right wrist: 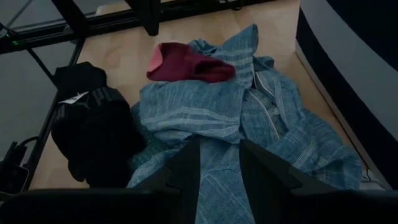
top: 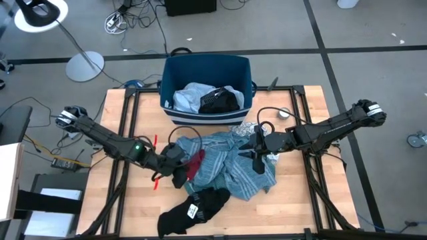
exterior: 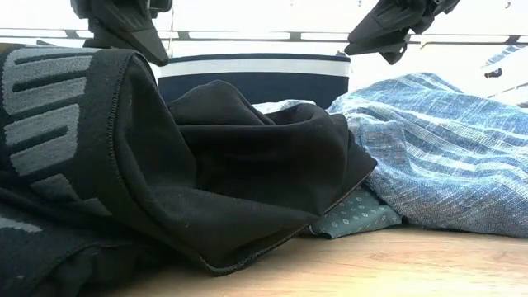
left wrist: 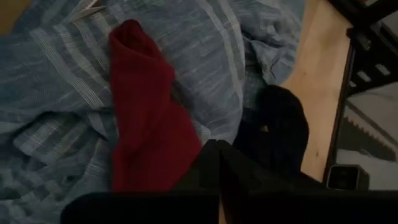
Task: Sort clothes
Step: Put the red sock into the blue laundry organizer
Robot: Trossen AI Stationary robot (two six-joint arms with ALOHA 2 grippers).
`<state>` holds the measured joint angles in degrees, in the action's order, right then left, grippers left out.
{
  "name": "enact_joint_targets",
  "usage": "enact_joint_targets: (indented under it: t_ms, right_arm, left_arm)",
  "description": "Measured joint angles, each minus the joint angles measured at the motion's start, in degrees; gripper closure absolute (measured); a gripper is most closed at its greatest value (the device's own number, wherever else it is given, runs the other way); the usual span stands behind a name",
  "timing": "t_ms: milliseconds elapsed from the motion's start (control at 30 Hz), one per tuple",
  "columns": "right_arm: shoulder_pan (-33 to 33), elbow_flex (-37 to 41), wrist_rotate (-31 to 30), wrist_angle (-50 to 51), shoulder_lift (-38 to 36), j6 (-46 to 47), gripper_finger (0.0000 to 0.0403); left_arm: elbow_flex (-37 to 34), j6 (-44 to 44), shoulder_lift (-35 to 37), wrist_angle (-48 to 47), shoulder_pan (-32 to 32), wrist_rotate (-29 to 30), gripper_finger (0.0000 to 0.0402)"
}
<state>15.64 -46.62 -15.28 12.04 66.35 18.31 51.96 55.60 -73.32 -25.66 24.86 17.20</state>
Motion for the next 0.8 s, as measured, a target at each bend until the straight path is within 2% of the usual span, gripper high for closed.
enact_joint_targets:
  t_ms: [133, 200, 300, 567, 700, 800]
  right_arm:
    - [0.0, 0.0, 0.0, 0.0, 0.0, -0.1, 0.0290]
    - [0.0, 0.0, 0.0, 0.0, 0.0, -0.1, 0.0290]
    - [0.0, 0.0, 0.0, 0.0, 0.0, -0.2, 0.0290]
    - [0.0, 0.0, 0.0, 0.0, 0.0, -1.1, 0.0290]
    - [0.0, 0.0, 0.0, 0.1, 0.0, -1.5, 0.0290]
    - [0.0, -0.1, 0.0, 0.0, 0.0, -1.9, 0.0290]
  left_arm:
    - [0.1, -1.4, -0.1, 1.1, -0.1, 0.4, 0.0392]
    - [0.1, -2.3, -0.2, 1.9, -0.5, 3.5, 0.0387]
    - [0.1, -9.2, -0.2, 3.0, -1.6, 7.1, 0.0375]
    - [-0.9, -23.0, -0.3, 8.8, -5.0, 7.4, 0.0304]
    - [-0.9, -25.9, -2.8, 9.7, -5.4, 7.4, 0.0271]
    - [-0.9, -31.8, -5.9, 10.9, -5.7, 7.3, 0.0264]
